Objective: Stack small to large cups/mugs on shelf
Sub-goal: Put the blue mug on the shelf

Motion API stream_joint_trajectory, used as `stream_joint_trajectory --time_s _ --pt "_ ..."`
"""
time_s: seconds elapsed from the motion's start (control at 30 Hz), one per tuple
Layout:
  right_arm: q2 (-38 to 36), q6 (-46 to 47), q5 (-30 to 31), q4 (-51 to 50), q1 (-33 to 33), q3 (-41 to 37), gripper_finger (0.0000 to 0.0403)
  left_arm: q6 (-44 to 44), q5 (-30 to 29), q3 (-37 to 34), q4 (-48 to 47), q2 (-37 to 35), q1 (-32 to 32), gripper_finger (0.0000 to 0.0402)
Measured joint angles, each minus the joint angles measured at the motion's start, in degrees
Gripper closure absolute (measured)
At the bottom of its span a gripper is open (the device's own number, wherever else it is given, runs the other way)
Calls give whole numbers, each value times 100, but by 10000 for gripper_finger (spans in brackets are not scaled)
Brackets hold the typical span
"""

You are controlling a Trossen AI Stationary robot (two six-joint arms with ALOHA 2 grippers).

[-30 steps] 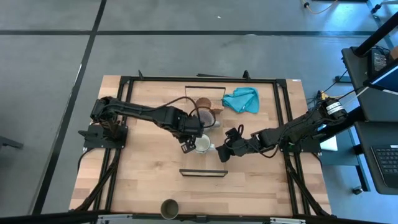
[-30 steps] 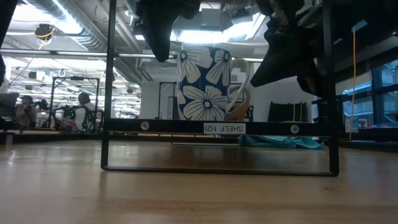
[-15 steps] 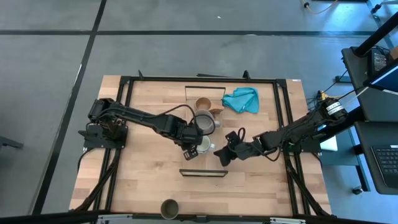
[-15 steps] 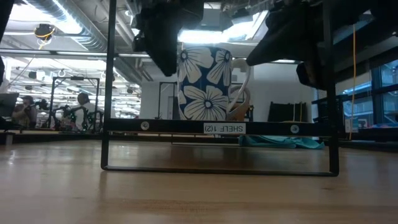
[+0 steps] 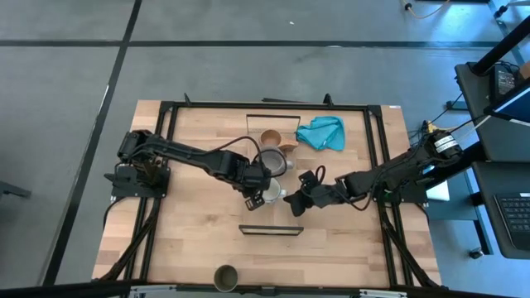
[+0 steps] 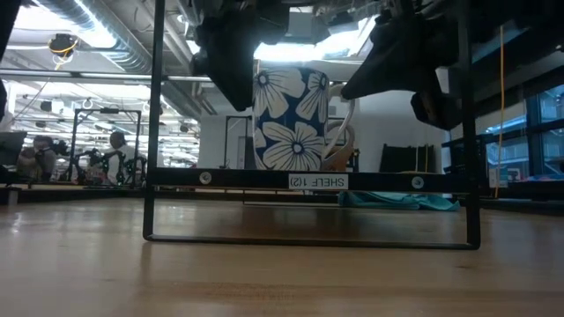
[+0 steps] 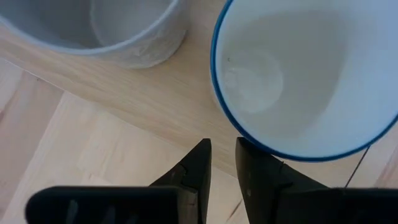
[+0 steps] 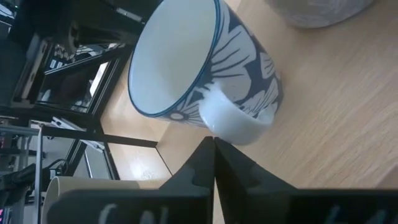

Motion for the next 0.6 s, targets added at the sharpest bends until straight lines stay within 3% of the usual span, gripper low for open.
stream_joint_trajectory --time_s 0.6 --pt "0 -12 -64 -120 -15 0 391 246 46 2 1 0 144 333"
